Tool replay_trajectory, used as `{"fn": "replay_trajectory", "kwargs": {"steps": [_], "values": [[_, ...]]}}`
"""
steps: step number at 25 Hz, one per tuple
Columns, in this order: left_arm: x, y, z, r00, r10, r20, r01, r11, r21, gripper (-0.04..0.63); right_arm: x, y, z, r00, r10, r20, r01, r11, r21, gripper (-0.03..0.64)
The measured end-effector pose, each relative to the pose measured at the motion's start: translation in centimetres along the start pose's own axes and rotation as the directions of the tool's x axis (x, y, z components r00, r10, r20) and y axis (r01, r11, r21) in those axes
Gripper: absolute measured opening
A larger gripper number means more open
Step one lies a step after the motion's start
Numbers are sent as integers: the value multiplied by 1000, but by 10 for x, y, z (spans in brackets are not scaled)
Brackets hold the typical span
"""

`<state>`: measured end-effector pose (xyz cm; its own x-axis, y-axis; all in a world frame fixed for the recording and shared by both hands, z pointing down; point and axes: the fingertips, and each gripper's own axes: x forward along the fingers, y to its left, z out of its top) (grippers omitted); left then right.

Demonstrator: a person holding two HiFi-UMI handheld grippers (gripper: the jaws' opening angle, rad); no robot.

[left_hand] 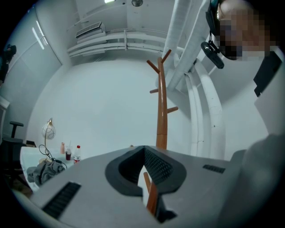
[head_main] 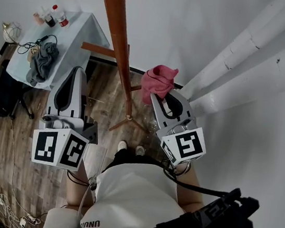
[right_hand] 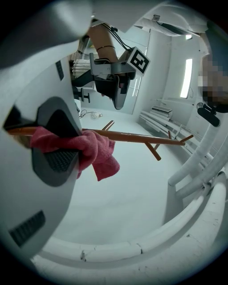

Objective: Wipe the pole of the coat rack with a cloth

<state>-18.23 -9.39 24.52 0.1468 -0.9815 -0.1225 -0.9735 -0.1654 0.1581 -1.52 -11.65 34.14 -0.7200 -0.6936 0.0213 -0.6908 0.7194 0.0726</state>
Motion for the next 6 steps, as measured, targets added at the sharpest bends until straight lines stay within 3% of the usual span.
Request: {"fn": "replay_trajectory", "kwargs": {"steps": [6], "values": [[-1,3,-1,1000,5,-5,-5,1000,0,9,1,0,0,1000,-6,-1,6,1000,3,71]]}}
